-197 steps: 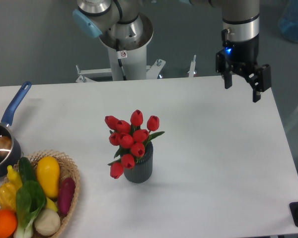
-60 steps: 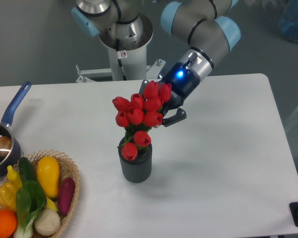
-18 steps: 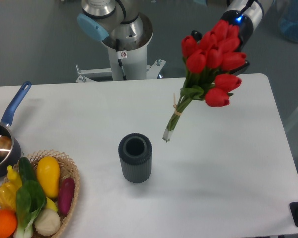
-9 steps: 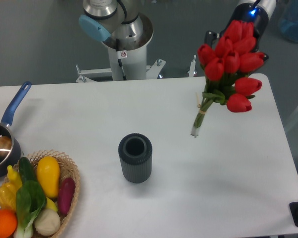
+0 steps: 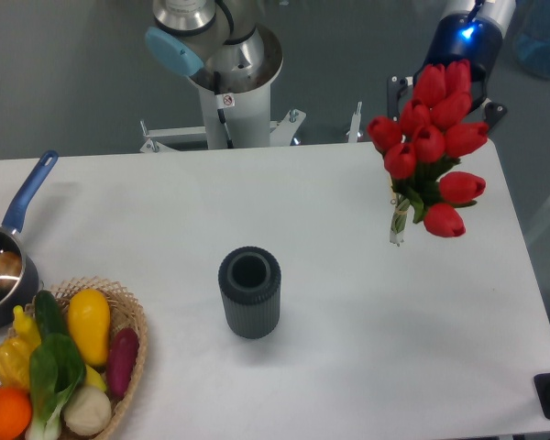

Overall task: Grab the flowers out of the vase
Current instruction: 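Carry the tulip bunch up and away from the vase, holding it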

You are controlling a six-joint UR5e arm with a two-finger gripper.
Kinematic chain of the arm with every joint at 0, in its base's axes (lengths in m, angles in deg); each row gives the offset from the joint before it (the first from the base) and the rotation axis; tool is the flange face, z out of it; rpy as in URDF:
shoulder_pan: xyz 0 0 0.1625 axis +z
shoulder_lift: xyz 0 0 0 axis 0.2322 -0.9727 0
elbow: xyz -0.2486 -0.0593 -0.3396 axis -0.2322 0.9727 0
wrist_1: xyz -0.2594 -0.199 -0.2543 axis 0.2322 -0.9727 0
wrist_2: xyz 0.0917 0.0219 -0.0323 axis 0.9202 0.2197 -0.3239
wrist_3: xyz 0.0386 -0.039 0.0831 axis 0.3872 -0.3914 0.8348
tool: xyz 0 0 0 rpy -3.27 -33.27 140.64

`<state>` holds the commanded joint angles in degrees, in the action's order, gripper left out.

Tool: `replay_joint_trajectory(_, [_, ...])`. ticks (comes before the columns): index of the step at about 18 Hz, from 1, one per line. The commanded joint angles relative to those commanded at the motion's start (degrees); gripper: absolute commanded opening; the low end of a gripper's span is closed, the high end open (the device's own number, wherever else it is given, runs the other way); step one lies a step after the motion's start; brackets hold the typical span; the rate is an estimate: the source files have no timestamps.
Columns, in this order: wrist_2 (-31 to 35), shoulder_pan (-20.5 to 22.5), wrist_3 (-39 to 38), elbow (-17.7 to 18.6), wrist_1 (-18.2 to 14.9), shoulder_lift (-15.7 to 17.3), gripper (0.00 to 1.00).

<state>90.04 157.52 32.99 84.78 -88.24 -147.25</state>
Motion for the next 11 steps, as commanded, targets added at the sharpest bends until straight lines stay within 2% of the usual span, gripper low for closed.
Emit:
replay_joint_trajectory(4, [4.13,-1.93,1.32,-0.53,0.00,-0.35,0.38])
replay_joint_trajectory(11, [4.32,-2.81,1.67,-0.70,0.09,-1.05,0.38])
